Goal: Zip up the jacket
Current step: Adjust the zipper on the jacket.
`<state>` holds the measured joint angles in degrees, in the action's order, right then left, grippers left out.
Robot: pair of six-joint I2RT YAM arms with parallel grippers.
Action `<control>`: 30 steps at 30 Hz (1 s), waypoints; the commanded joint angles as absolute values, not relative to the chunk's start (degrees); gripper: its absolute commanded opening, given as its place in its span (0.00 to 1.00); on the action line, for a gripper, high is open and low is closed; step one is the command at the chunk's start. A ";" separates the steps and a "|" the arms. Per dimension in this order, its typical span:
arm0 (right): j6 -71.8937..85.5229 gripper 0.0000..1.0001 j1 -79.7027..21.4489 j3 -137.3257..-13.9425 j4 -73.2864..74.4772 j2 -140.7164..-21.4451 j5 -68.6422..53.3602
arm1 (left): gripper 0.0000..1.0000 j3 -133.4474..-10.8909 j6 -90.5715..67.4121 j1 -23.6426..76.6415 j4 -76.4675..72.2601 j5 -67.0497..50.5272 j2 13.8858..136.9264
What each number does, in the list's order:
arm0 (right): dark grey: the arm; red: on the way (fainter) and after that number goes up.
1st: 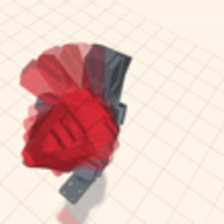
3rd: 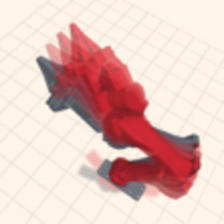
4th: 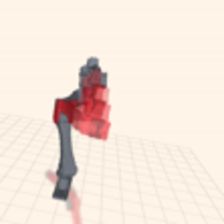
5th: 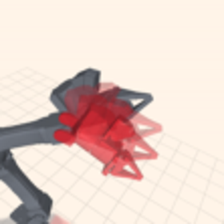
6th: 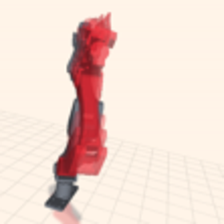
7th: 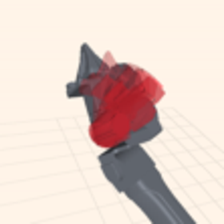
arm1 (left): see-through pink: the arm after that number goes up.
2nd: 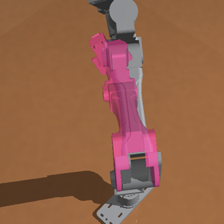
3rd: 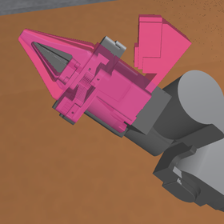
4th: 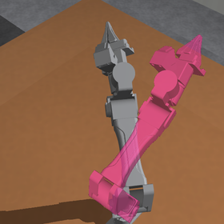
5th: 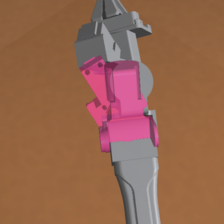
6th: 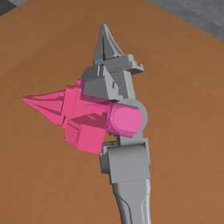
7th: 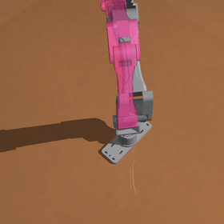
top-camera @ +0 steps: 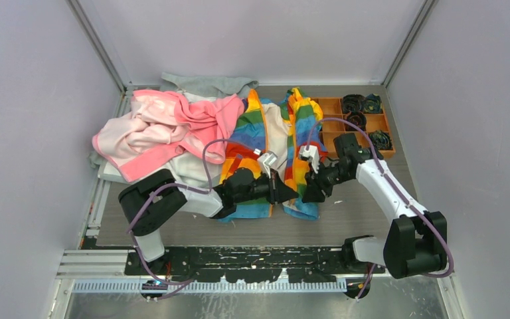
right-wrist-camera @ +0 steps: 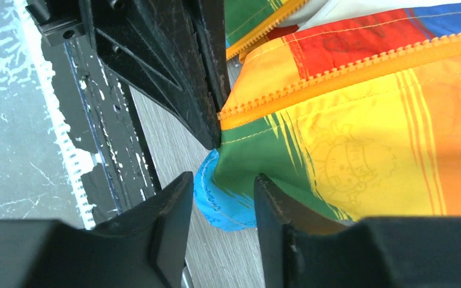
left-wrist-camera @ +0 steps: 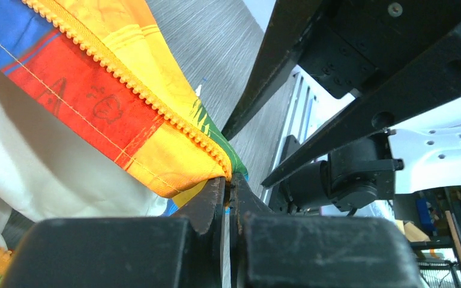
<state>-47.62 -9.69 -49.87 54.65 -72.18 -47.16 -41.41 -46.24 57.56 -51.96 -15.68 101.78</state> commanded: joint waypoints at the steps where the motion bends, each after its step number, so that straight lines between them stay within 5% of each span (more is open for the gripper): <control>1: -46.04 0.54 -7.98 -51.06 55.24 -68.77 -54.69 | 0.00 -40.06 -50.44 56.31 -65.48 -16.18 100.65; 5: -44.11 0.73 -7.54 -49.85 53.68 -68.05 -56.65 | 0.00 -39.79 -54.66 55.11 -72.71 -16.00 102.37; 10: -38.07 0.78 -6.71 -49.23 48.70 -67.95 -54.70 | 0.00 -40.75 -56.64 54.57 -75.41 -15.84 103.14; 15: -34.12 0.78 -3.43 -48.96 46.35 -67.30 -58.22 | 0.00 -40.83 -58.30 54.56 -76.55 -16.09 103.31; 30: -32.78 0.56 -2.02 -48.64 44.63 -68.10 -64.11 | 0.00 -40.87 -63.69 54.57 -81.27 -18.68 104.99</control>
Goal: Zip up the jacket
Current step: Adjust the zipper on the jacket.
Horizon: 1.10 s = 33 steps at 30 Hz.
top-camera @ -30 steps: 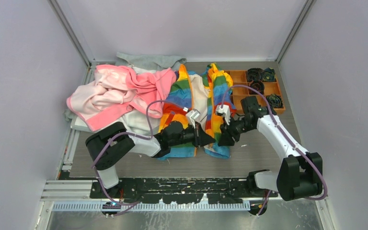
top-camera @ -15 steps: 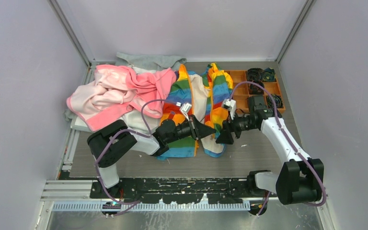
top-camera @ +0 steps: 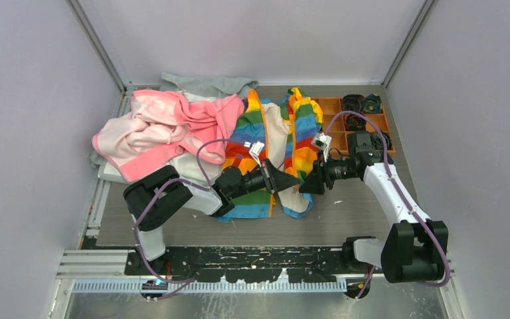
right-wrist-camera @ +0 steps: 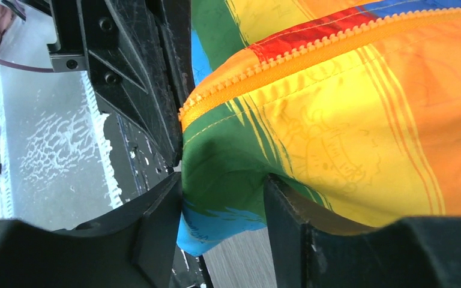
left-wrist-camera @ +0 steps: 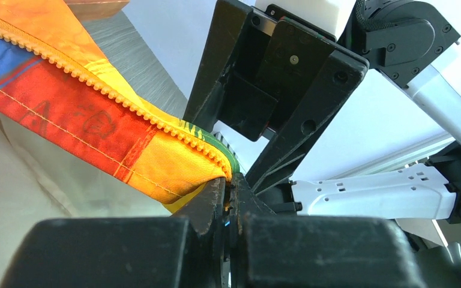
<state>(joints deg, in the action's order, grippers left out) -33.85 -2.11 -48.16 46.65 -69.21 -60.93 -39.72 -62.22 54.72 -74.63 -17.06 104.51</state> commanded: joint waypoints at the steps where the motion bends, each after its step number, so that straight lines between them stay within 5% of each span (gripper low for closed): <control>1: -32.78 0.53 -2.02 -48.83 44.76 -68.19 -64.41 | 0.00 -40.79 -63.86 54.58 -81.49 -18.79 105.09; 13: -41.16 0.03 -1.49 -51.82 53.18 -68.63 -67.12 | 0.00 -39.38 -62.73 54.29 -81.36 -18.46 104.65; 21: -42.63 0.01 -1.54 -51.64 54.18 -68.46 -66.11 | 0.22 -38.58 -59.75 54.23 -76.22 -18.22 103.49; 33: -42.54 0.01 -1.63 -51.42 53.73 -68.99 -64.65 | 0.28 -41.22 -59.19 54.29 -71.01 -20.32 103.95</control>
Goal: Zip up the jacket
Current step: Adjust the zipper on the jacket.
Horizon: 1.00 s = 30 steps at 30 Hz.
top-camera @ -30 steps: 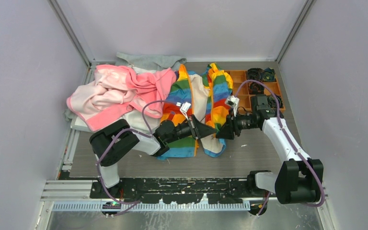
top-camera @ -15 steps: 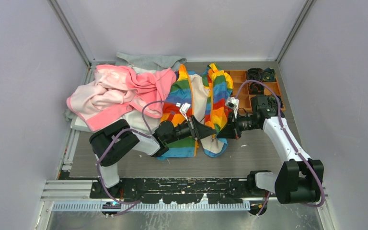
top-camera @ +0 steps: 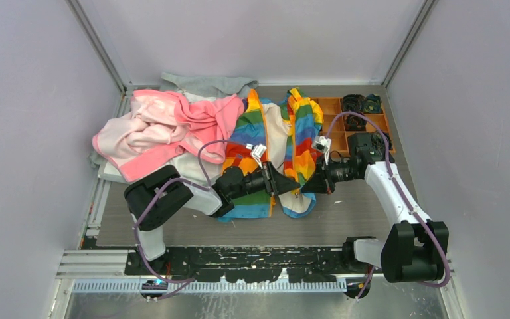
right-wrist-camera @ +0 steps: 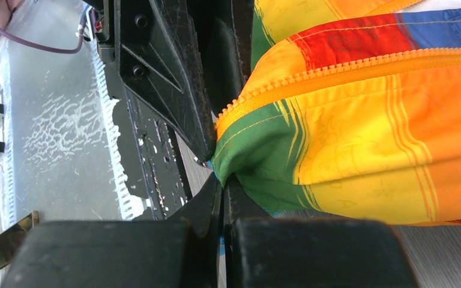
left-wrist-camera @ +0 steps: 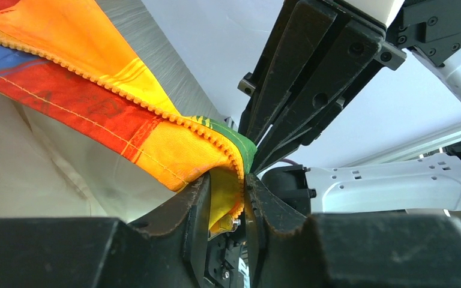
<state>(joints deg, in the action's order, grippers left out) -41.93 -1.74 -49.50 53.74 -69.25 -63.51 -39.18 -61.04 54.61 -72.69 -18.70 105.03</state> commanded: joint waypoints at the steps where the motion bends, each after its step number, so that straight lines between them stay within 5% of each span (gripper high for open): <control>1: -42.46 0.01 -1.66 -51.37 53.64 -68.96 -64.56 | 0.28 -41.48 -58.92 54.38 -70.20 -20.41 103.91; 5: -42.45 0.02 -1.91 -51.20 53.53 -68.72 -64.32 | 0.26 -42.45 -57.75 54.56 -66.91 -20.63 103.20; 10: -42.09 0.18 -2.01 -51.23 53.45 -68.52 -63.46 | 0.00 -43.02 -56.17 54.57 -65.49 -20.88 102.39; 20: -37.08 0.72 2.04 -50.58 51.84 -67.63 -64.12 | 0.00 -41.60 -55.48 54.05 -69.23 -20.15 100.80; 25: -32.41 0.83 2.11 -48.85 47.88 -67.86 -64.64 | 0.00 -42.04 -56.67 54.05 -73.01 -19.53 101.61; 30: -30.99 0.84 2.11 -49.04 47.90 -69.97 -66.64 | 0.00 -43.17 -57.85 54.04 -76.41 -18.75 102.64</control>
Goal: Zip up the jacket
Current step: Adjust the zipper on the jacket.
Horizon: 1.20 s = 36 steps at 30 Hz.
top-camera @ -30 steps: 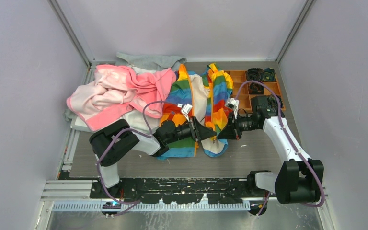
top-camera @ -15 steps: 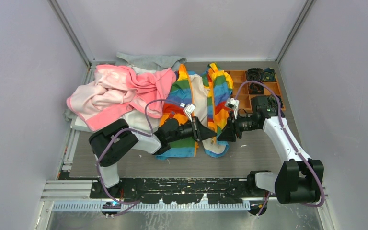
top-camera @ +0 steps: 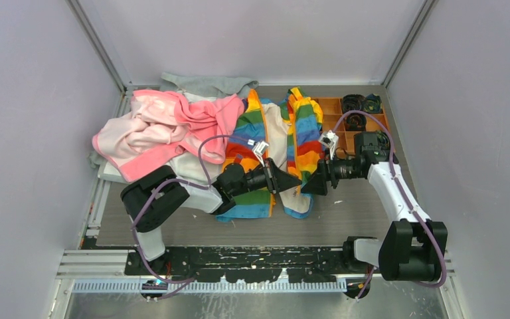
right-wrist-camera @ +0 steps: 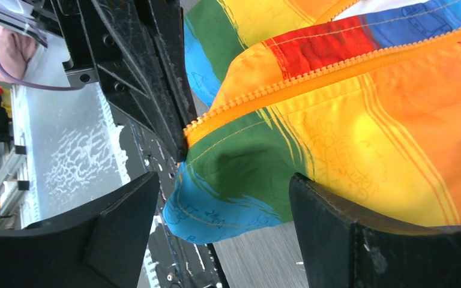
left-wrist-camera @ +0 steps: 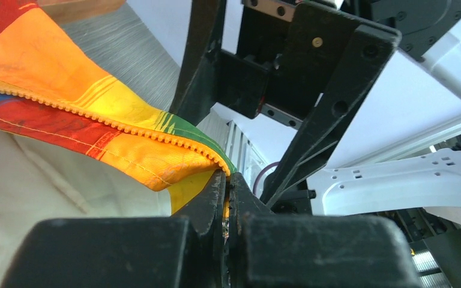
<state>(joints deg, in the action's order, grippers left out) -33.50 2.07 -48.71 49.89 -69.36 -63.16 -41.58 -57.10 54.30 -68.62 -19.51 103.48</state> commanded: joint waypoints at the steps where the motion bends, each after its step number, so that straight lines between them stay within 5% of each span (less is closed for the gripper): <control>1: -30.94 0.85 2.11 -49.04 47.90 -70.30 -67.09 | 0.00 -43.38 -57.98 54.05 -76.82 -18.56 102.78; 11: -30.69 0.83 2.20 -49.13 47.88 -71.28 -72.48 | 0.00 -44.38 -58.93 54.05 -81.72 -18.11 104.96; 18: -31.28 0.69 3.15 -49.26 48.23 -70.96 -75.57 | 0.00 -44.06 -58.82 54.04 -82.00 -18.37 105.47; 36: -34.71 0.08 3.44 -50.46 51.22 -71.85 -75.81 | 0.00 -43.29 -57.99 54.05 -82.00 -18.43 105.12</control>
<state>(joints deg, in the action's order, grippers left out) -33.04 3.22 -48.62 50.22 -71.68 -74.46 -42.41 -59.33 54.26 -76.97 -18.79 105.54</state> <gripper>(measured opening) 0.127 0.010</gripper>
